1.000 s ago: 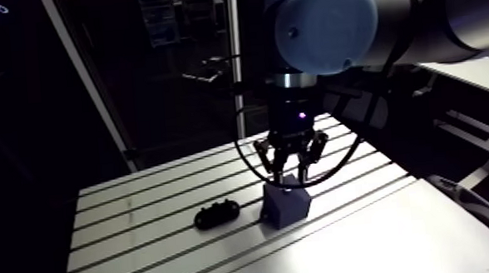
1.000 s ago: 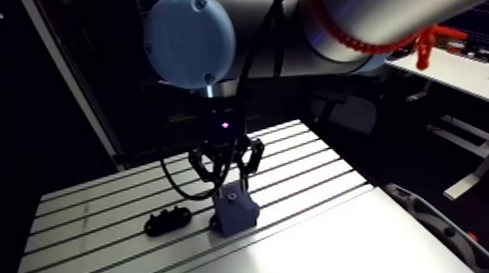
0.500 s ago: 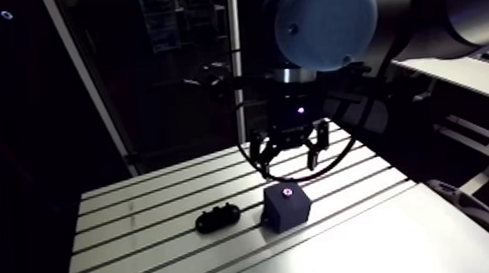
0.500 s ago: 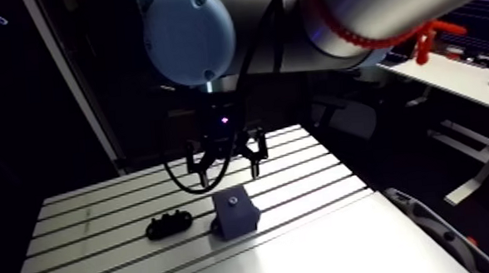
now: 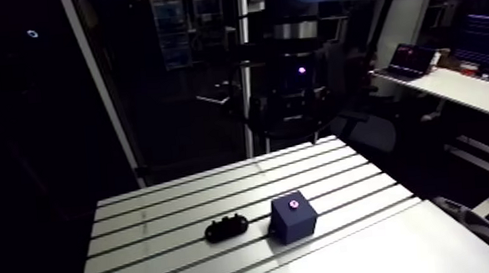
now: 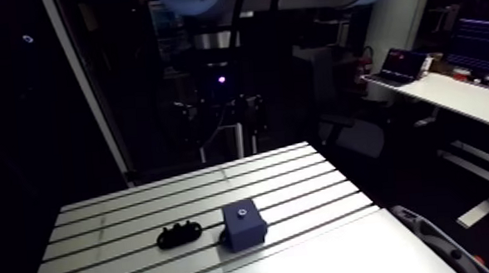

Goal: Pick up the M10 bolt and insert it into the hole until fully seated.

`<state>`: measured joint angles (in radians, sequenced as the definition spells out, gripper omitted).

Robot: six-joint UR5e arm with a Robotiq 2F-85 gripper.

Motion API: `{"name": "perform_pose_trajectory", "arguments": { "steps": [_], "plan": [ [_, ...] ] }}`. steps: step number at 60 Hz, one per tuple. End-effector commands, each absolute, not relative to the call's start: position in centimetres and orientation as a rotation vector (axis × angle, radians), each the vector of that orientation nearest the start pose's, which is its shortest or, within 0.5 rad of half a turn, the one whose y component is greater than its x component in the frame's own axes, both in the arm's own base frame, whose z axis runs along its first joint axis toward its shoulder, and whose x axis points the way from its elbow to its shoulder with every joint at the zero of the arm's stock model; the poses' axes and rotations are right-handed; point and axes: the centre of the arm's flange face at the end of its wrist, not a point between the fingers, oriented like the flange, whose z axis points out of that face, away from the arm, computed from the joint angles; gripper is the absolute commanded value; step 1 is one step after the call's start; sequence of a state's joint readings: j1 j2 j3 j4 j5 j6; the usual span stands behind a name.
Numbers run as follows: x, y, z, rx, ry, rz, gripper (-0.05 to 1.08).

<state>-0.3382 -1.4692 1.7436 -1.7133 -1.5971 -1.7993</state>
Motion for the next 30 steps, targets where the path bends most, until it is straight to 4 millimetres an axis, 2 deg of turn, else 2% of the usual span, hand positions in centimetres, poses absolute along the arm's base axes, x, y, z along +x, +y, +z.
{"name": "perform_pose_trajectory", "arguments": {
  "steps": [1, 10, 18, 22, 30],
  "plan": [
    [-53.3, 2.4, 45.5, 0.088, 3.092, 0.015, 0.00],
    [-53.7, 2.4, 47.6, 0.090, 3.122, 0.031, 0.00],
    [-53.9, 1.5, 49.4, 0.076, 3.132, 0.030, 0.00],
    [-54.1, 0.8, 50.1, 0.067, 3.139, 0.026, 0.00],
    [-54.6, -2.5, 51.4, 0.016, 3.157, 0.023, 0.00]
  ]
}}
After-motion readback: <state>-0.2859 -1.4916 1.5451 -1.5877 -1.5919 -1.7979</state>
